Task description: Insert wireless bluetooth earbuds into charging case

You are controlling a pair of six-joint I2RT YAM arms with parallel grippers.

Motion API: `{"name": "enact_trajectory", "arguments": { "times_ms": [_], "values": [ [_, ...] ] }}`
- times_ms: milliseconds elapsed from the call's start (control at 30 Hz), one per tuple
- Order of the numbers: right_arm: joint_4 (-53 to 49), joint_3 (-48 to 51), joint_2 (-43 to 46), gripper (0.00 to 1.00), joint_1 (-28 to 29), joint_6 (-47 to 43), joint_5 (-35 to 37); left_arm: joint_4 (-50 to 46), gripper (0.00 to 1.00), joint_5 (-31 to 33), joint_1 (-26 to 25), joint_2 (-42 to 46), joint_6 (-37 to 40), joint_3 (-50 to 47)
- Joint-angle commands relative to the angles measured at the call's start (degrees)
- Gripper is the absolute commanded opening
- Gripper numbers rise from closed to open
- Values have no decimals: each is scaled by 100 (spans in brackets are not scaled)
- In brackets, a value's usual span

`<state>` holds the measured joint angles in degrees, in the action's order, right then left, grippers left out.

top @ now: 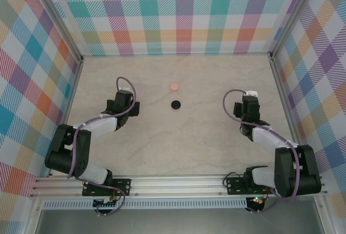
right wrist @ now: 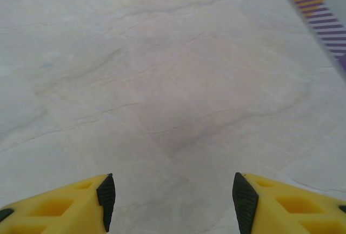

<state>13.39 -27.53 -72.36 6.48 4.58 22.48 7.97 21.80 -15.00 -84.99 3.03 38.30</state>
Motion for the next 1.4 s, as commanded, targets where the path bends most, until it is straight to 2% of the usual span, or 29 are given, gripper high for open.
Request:
{"name": "enact_trajectory", "arguments": {
  "times_ms": [0, 133, 233, 333, 433, 700, 867, 933, 1033, 1067, 1100, 1367],
  "values": [
    [695, 38, -193, 64, -160, -146, -921, 1097, 100, -511, 200, 208, 295, -380],
    [1232, 240, -231, 65, -260, -249, -1449, 1823, 100, -1245, 426, 309, 453, -873],
    [1876, 525, -147, 65, -288, -361, -1565, 2146, 100, -1797, 603, 366, 444, -1027],
    [2049, 556, -197, 66, -327, -392, -1678, 2712, 100, -2235, 732, 422, 450, -1292],
    [2430, 612, -292, 66, -357, -402, -1769, 3298, 100, -2383, 813, 332, 503, -1535],
    [3090, 728, -597, 68, -409, -452, -1932, 3928, 100, -2546, 1010, 100, 358, -1750],
    [3557, 687, -1178, 69, -402, -532, -2033, 4380, 100, -2551, 1061, -396, 306, -1755],
    [3548, 549, -1460, 70, -402, -580, -2111, 4329, 100, -2362, 1078, -415, 213, -1721],
    [3391, 459, -1484, 78, -446, -503, -2094, 3735, 100, -1780, 1118, -470, -96, -1386],
    [3394, 450, -1489, 97, -447, -502, -2093, 3799, 100, -1791, 1144, -478, -117, -1396],
    [3370, 444, -1487, 100, -448, -500, -2090, 3761, 100, -1802, 1143, -467, -113, -1396],
    [3305, 407, -1500, 100, -487, -483, -2193, 3793, 100, -1805, 1140, -468, -110, -1404]
  ]
}}
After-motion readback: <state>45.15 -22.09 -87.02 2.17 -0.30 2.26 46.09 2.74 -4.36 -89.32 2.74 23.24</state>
